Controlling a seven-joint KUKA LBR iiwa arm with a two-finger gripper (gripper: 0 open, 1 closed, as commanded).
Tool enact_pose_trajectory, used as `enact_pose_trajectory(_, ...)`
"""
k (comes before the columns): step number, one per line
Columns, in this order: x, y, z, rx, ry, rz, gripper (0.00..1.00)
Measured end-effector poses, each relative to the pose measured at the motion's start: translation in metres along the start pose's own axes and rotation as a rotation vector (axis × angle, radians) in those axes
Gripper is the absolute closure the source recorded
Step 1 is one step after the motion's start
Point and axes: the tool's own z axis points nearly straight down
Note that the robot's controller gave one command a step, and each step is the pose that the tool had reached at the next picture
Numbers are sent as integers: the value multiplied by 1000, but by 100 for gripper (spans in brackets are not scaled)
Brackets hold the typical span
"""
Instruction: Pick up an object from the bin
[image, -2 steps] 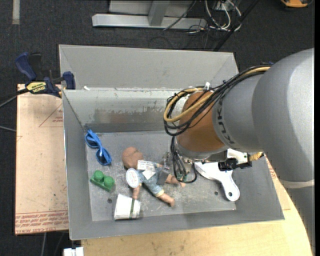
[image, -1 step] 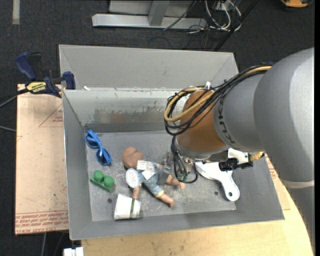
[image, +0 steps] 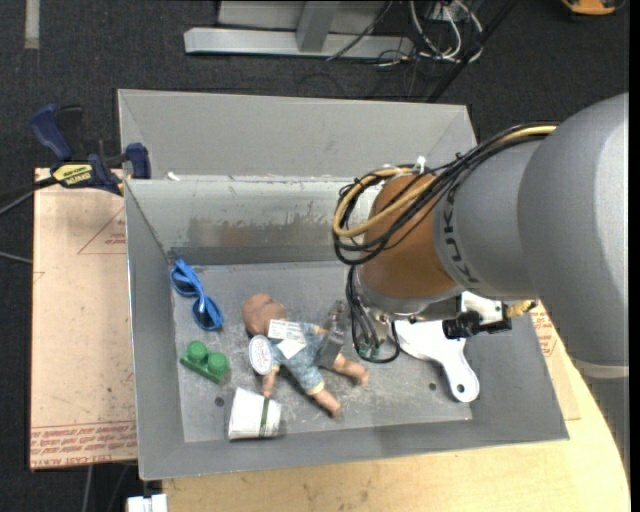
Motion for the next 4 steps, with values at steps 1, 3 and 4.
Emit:
enact_pose_trajectory(1, -1, 1, -14, -3, -4, -1, 100)
enact_pose_trajectory(3, -1, 1, -32, -2, -2, -2, 100)
enact_pose_trajectory(4, 0, 0, -48, 1, 3, -2, 100)
